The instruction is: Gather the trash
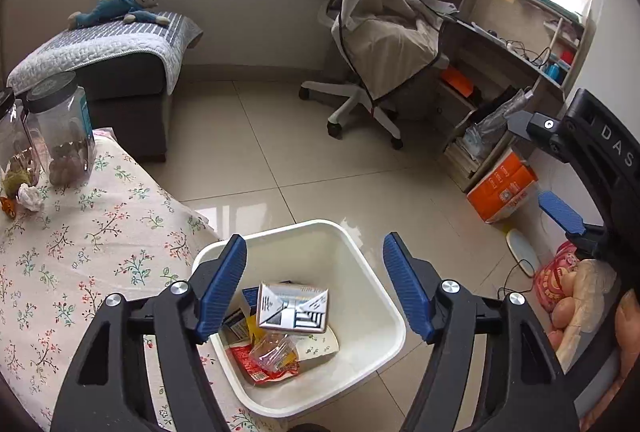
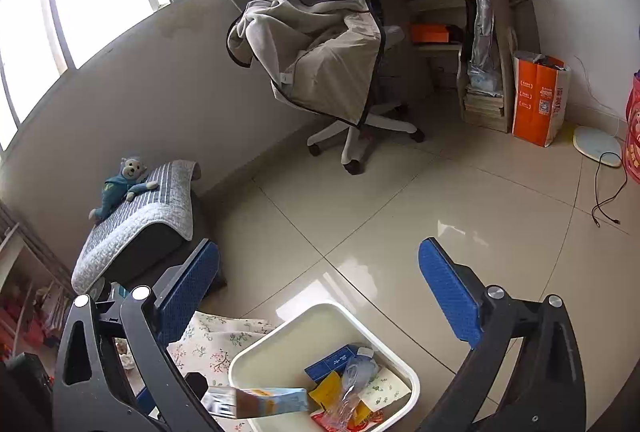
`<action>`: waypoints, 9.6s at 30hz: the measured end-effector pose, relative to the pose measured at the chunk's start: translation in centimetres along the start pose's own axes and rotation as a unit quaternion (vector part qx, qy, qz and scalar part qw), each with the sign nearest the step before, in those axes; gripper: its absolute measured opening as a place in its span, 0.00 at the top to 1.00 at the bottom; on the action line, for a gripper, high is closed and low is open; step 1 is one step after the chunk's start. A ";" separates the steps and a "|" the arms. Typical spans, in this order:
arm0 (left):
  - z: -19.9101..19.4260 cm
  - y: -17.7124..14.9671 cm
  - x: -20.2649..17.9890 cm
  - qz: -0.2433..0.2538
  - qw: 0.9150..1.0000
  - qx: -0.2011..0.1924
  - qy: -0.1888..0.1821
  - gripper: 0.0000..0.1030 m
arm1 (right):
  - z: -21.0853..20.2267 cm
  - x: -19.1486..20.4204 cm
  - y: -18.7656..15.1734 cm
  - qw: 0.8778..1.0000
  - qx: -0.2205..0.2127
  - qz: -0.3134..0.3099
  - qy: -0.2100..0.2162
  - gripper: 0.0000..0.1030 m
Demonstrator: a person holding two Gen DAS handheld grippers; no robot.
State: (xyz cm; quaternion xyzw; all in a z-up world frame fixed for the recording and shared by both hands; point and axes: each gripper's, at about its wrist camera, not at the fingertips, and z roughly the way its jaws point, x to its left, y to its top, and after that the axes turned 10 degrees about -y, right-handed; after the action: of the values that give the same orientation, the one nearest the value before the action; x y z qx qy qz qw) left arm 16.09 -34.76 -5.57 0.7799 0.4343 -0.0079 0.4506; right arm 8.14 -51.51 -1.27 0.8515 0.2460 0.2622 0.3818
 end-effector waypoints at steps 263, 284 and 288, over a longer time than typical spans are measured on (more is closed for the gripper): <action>-28.3 -2.1 19.1 -0.059 0.913 -0.208 0.345 0.06 | -15.3 25.6 -16.5 0.967 -0.077 -0.211 0.117 0.07; -28.4 -2.2 19.4 -0.060 0.913 -0.206 0.346 0.06 | -15.1 25.5 -16.4 0.967 -0.074 -0.212 0.117 0.07; -28.4 -2.2 19.5 -0.061 0.913 -0.206 0.347 0.06 | -15.1 25.5 -16.4 0.967 -0.076 -0.213 0.117 0.07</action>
State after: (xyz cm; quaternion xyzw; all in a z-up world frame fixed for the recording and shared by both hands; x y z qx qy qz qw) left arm 15.96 -1.06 1.87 0.5959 0.6016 0.3251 0.4210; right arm 13.89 -18.18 1.17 0.7114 0.4437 0.2907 0.4610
